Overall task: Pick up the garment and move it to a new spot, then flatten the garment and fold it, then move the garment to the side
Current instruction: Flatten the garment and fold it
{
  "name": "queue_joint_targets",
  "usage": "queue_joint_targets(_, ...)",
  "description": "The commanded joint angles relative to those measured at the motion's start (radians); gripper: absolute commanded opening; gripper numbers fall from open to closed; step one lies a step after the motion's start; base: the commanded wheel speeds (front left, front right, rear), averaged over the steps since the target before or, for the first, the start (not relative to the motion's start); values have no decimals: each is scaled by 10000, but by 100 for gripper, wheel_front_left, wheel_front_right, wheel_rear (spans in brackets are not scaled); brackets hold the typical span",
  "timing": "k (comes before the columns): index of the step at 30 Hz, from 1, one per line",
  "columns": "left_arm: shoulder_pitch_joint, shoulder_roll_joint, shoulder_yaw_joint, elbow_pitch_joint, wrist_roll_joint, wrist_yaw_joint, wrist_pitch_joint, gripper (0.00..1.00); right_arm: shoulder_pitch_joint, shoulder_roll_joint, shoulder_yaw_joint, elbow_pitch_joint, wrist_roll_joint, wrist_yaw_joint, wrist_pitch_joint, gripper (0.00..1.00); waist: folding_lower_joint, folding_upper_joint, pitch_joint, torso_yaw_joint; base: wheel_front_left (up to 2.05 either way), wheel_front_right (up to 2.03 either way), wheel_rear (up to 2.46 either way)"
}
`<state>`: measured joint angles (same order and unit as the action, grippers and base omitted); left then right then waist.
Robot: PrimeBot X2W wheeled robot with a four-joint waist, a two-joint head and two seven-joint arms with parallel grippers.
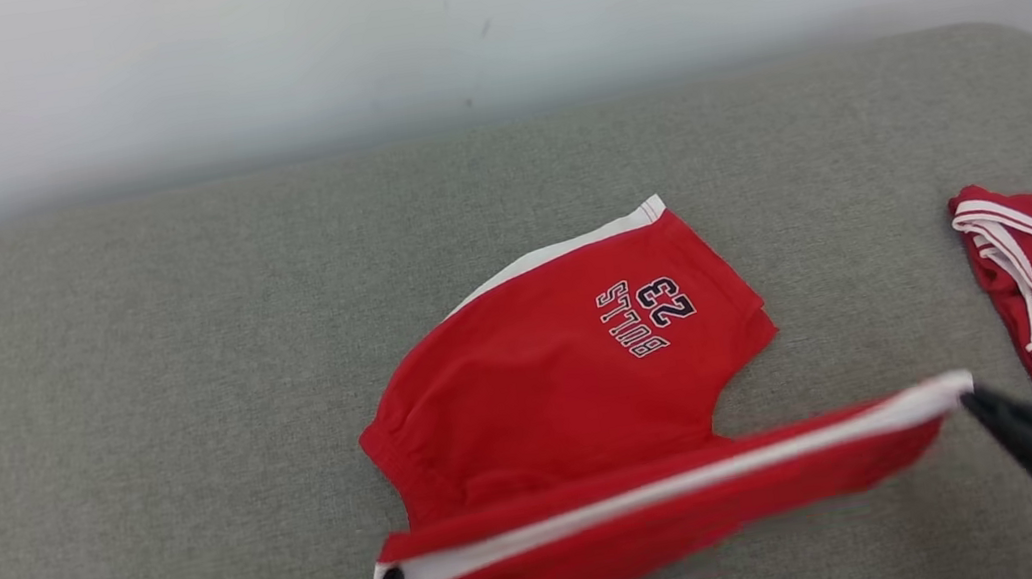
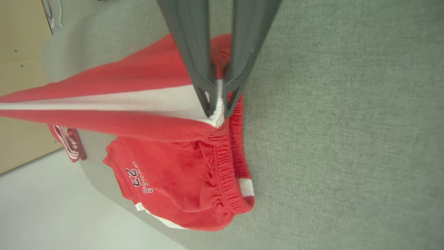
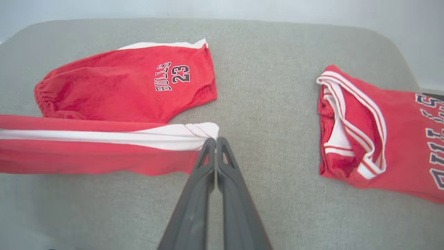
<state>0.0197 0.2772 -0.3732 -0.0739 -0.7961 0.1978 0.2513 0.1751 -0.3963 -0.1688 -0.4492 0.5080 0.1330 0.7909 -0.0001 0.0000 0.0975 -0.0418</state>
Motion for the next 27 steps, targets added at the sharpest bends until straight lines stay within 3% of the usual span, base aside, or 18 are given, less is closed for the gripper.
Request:
queue_joint_targets(1, -344, -51, 70, 177, 29, -15, -108, 0, -549, -335, 118, 348, -166, -43, -397, 0, 1, 0, 144, 133, 0, 0, 0)
queue_joint_targets(5, -1642, -522, -94, 931, 83, -355, -257, 0, -2567, -1243, 1277, 1953, -690, -40, -1843, 0, 1, 0, 423, 434, 0, 0, 0)
queue_joint_targets(9, -2608, -988, -19, 1651, 212, -317, -644, 0, -4127, -1625, 2280, 3346, -1077, -37, -2683, 0, 1, 0, 634, 678, 0, 0, 0)
queue_joint_targets(17, -4156, -1539, -50, 2935, 487, -551, -1490, 0, -6992, -1841, 4041, 6209, -1702, -36, -4298, 0, 1, 0, 1217, 1038, 0, 0, 0)
queue_joint_targets(27, -5524, -1852, -265, 3958, 867, -730, -2125, 0, -9403, -1403, 4907, 9045, -2290, -36, -5712, 0, 1, 0, 2097, 1394, 0, 0, 0)
